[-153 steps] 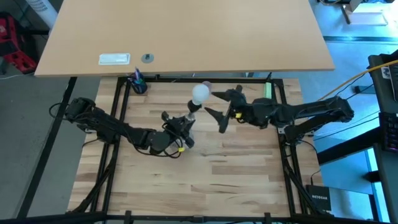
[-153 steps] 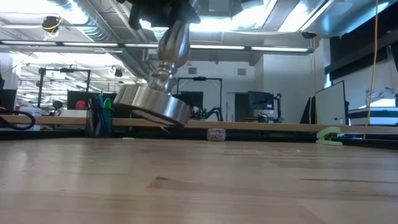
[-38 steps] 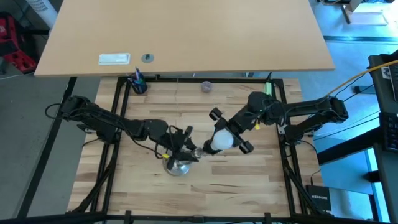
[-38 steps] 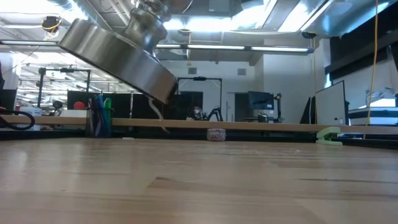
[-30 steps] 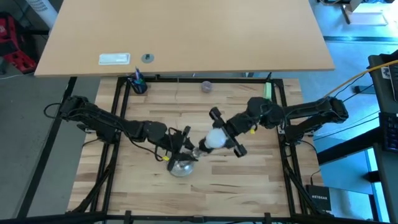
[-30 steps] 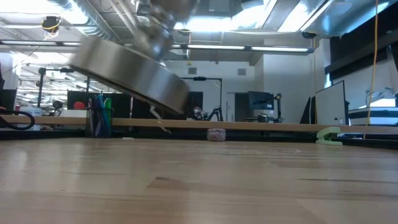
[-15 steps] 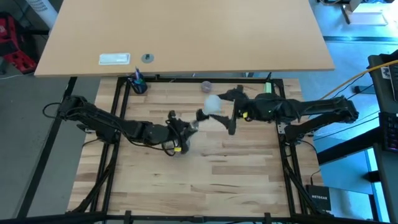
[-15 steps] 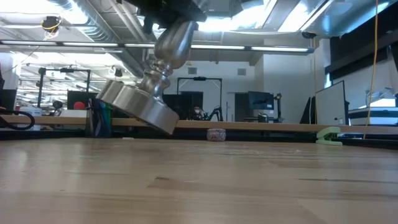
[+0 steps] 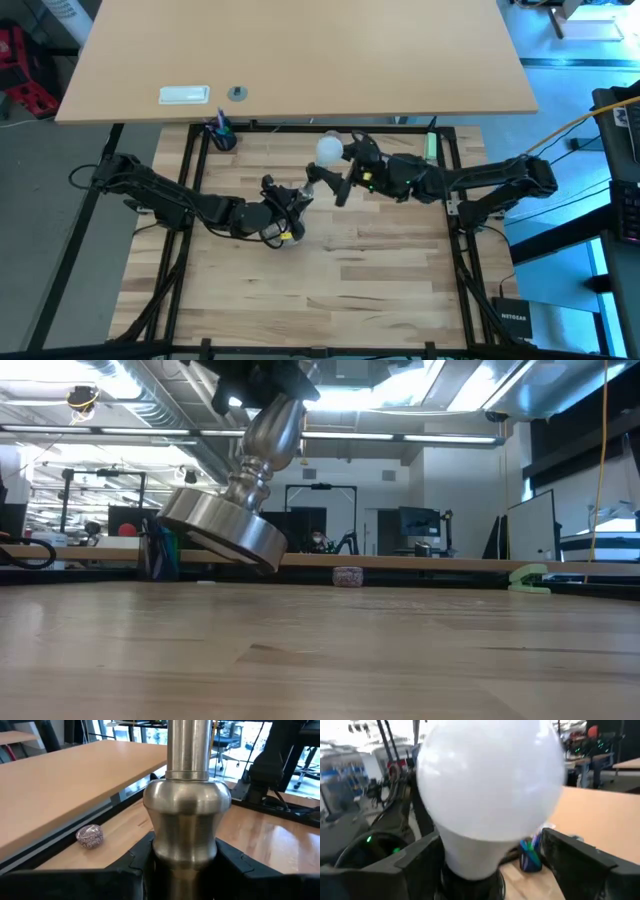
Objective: Screw lightbulb
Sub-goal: Remove the lightbulb from the silver lamp
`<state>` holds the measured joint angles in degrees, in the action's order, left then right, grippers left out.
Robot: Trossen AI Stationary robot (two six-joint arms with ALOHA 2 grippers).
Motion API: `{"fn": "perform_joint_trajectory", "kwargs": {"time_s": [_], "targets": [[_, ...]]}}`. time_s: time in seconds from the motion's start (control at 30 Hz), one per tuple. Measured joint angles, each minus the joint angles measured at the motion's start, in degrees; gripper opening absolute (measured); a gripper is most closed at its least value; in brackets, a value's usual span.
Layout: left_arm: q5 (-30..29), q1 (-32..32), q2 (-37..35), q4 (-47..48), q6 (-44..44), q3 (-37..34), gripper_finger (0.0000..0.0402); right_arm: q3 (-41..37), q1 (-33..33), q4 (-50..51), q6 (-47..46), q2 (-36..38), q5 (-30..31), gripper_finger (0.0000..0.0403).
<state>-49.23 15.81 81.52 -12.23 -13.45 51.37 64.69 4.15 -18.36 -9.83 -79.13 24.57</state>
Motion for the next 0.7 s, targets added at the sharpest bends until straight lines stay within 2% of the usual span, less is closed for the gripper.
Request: {"fn": "perform_joint_trajectory", "kwargs": {"time_s": [0.2, 0.3, 0.4, 0.47, 0.5, 0.57, 0.63, 0.7], "targets": [[-0.22, 0.03, 0.02, -0.07, 0.14, 0.0, 0.0119, 0.0, -1.27, -7.23, 2.09, -1.75, -0.18, 0.0285], [-0.25, 0.11, 0.02, -0.04, 0.11, 0.02, 0.0119, 0.0, -1.13, -8.76, 4.77, -1.67, -0.71, 0.0238], [-0.3, 0.1, 0.02, -0.04, 0.75, 0.07, 0.0119, -0.02, -1.06, -7.97, 4.62, -1.45, -2.45, 0.0173], [0.29, 0.27, 0.02, -0.09, 2.31, 0.09, 0.0119, -0.04, -1.08, -6.36, 4.68, -0.97, -4.38, 0.0166], [1.57, 0.45, -0.02, -0.29, 3.11, 0.09, 0.0119, -0.04, -1.11, -6.16, 5.19, -0.78, -6.55, 0.0166], [7.72, 0.84, -0.73, -0.63, 4.9, 0.09, 0.0119, -0.04, -1.12, -5.65, 7.87, -0.05, -15.1, 0.0164], [17.63, 1.01, -1.78, -0.61, 7.63, 0.09, 0.0119, -0.04, -1.12, -5.81, 10.56, 0.54, -27.84, 0.0162], [30.45, 0.97, -2.52, -0.52, 8.95, 0.09, 0.0119, 0.14, -1.13, -5.73, 11.46, 0.63, -42.49, 0.0159]]}}
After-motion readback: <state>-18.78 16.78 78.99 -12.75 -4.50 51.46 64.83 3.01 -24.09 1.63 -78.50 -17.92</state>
